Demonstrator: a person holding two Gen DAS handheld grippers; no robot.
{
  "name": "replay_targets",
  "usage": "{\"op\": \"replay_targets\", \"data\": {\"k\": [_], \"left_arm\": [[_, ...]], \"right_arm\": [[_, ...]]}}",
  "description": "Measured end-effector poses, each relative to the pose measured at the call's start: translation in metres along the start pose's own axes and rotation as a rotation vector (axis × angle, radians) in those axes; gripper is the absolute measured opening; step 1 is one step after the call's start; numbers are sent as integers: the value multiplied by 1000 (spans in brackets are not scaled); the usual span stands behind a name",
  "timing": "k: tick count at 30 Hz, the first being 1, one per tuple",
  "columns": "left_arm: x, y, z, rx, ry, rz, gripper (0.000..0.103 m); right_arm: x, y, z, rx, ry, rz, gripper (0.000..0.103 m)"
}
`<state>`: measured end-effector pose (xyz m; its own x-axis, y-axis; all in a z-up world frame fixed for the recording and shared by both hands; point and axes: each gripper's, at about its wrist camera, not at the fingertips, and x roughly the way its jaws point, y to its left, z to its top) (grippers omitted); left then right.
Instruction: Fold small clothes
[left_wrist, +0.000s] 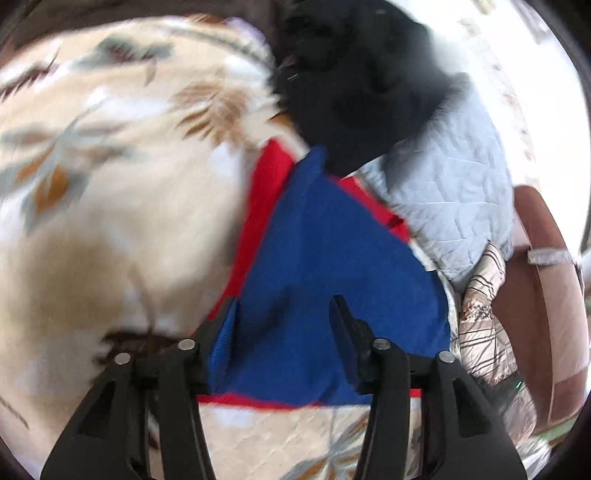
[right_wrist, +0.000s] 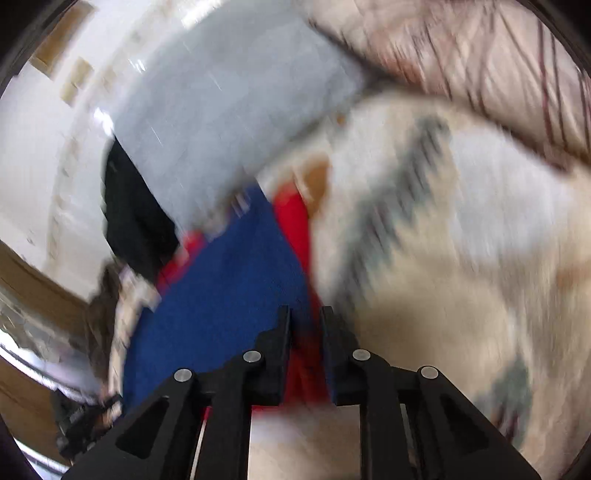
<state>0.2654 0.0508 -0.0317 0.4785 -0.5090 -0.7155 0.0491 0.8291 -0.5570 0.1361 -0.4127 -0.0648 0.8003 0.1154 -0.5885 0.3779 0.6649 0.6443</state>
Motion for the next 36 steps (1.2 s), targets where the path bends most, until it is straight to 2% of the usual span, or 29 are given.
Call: {"op": "replay_targets", "data": {"k": [1,2,5,7,9,10,11,13,14,16,17,19,21,22,24,26,27,29,31,33,34,36], "left_arm": [[2,-5,2,30,-13,18,54],[6,-9,2,57,-21,45,54],[27,-10,-2,102,17,107,54],[37,-8,-4,132,20,194,54],[41,-1,-3,120,29,198,55],[41,1,-3,108,25,188,55],[39,3,-3,102,22,185,55],[40,4,-2,100,20,185,55],[40,3,-3,105,17,188,55],[38,1,-6,117,12,200,55],[36,0,-6,117,8,201,55],[28,-7,-8,120,-9,171,55],[18,-17,-10,151,-48,132,55],[14,-26,-14,185,-73,142,58],[20,-34,-19,236,-74,191,64],[38,-35,-24,272,-18,266,64],[43,-34,-26,280,-6,286,65],[36,-36,-24,272,-20,277,65],[27,-36,-22,241,-25,223,65],[25,-34,-22,219,-25,210,65],[30,-33,-21,218,-8,219,65],[36,-32,-23,223,11,249,65]], "right_arm": [[4,6,10,-5,-16,29,26],[14,11,21,-9,-12,40,26],[52,20,42,-26,27,-33,26],[78,24,46,-20,86,-34,25],[89,40,45,-110,119,-14,8],[84,50,44,-180,89,-13,7],[74,56,44,-226,22,-16,7],[70,38,51,-147,-27,-46,7],[78,19,52,-66,2,-67,7],[87,-2,44,5,64,-63,7],[80,2,41,3,37,-60,14],[62,13,37,20,-15,-66,17],[43,25,21,39,-47,29,21],[39,28,15,36,-45,50,25],[39,33,-3,12,-2,70,26],[51,33,-16,-46,75,5,19],[54,40,-16,-69,84,-11,19],[36,48,-11,-75,70,-31,25],[13,57,-13,-103,8,30,26],[0,60,-22,-140,-27,57,37],[5,57,-30,-151,5,47,44],[27,47,-42,-165,131,-44,34]]}}
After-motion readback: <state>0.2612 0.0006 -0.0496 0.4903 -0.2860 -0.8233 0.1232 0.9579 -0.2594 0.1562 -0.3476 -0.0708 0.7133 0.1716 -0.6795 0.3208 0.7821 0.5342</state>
